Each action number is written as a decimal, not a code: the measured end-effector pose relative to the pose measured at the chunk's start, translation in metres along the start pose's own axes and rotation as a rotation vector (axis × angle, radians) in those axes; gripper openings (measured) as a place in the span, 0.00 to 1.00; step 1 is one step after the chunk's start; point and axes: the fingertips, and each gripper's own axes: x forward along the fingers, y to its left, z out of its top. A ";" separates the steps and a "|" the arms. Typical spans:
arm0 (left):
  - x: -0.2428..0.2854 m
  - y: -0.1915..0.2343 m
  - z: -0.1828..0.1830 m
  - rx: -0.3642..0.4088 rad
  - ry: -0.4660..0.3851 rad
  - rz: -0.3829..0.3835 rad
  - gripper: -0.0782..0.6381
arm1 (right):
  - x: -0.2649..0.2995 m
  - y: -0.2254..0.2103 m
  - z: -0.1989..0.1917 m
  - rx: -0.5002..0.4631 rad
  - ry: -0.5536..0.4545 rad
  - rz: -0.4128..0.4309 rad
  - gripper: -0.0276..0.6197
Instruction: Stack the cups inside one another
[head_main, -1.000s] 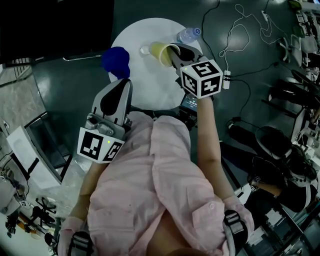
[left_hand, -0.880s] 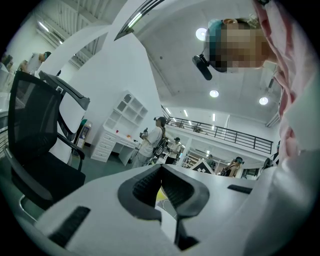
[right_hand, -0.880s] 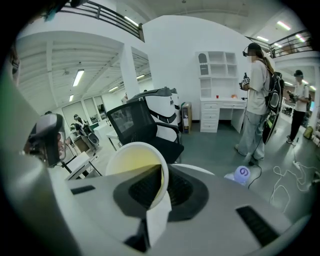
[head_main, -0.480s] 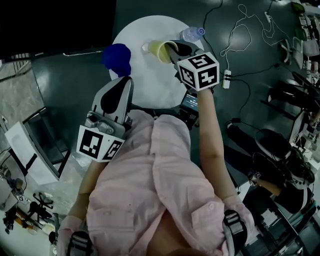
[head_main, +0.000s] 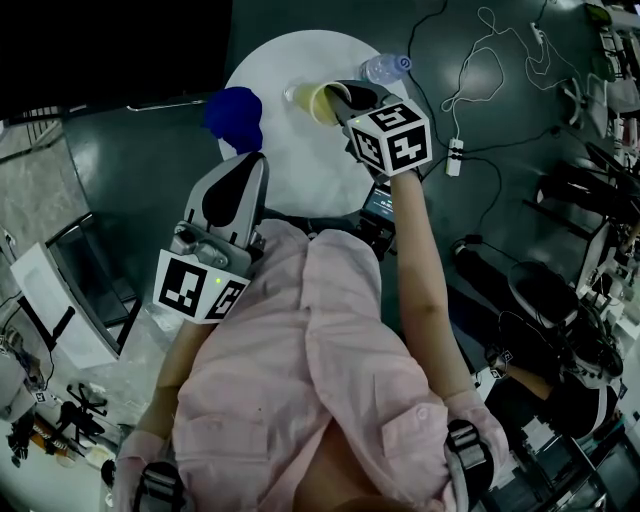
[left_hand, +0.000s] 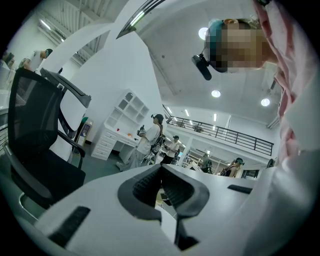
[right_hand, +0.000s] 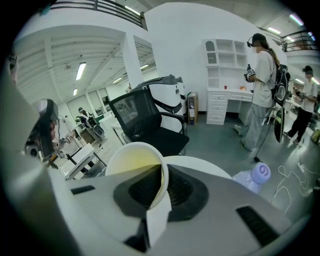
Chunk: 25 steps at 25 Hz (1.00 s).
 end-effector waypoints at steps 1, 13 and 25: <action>0.000 0.000 0.000 0.000 0.000 0.000 0.13 | 0.001 0.000 -0.001 0.000 0.004 0.001 0.10; 0.002 0.004 0.000 0.007 0.014 0.000 0.13 | 0.029 -0.010 -0.011 -0.052 0.084 -0.027 0.10; -0.002 0.014 0.004 0.023 0.014 0.033 0.13 | 0.056 -0.020 -0.032 -0.076 0.168 -0.035 0.10</action>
